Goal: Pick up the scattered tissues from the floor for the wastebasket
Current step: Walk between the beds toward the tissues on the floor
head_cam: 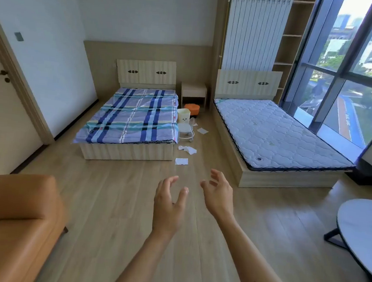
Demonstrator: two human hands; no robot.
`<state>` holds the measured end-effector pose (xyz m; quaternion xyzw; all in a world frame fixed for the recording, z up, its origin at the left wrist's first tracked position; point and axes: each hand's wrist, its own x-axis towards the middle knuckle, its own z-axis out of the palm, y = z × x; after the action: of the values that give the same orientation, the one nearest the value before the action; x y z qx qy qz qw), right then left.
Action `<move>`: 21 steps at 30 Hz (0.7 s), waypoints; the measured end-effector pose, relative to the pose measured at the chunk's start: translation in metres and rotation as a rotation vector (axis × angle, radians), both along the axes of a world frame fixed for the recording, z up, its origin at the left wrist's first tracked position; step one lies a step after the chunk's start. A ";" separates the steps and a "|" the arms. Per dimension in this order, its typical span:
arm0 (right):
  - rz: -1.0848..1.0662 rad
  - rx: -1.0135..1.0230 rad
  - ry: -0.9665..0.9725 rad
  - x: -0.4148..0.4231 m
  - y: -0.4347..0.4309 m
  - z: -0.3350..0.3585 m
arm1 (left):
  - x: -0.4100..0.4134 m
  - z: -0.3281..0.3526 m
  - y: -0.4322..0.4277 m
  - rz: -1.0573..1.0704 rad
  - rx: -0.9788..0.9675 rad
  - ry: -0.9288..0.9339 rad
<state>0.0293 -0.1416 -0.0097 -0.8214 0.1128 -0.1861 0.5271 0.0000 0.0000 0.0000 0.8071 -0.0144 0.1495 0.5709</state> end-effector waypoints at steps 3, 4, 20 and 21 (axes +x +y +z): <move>-0.033 0.045 0.021 0.034 0.010 -0.008 | 0.041 -0.007 0.008 -0.015 -0.030 0.045; -0.042 0.056 0.043 0.044 0.013 -0.011 | 0.057 -0.009 0.010 -0.028 -0.054 0.081; -0.133 0.122 0.102 0.259 -0.029 -0.054 | 0.282 -0.041 -0.030 -0.134 -0.008 0.170; -0.136 0.127 0.099 0.275 -0.037 -0.055 | 0.299 -0.042 -0.037 -0.139 -0.001 0.170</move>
<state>0.3040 -0.1782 -0.0648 -0.7851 0.2058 -0.1729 0.5580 0.2987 -0.0369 -0.0419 0.8137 -0.0216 0.0406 0.5795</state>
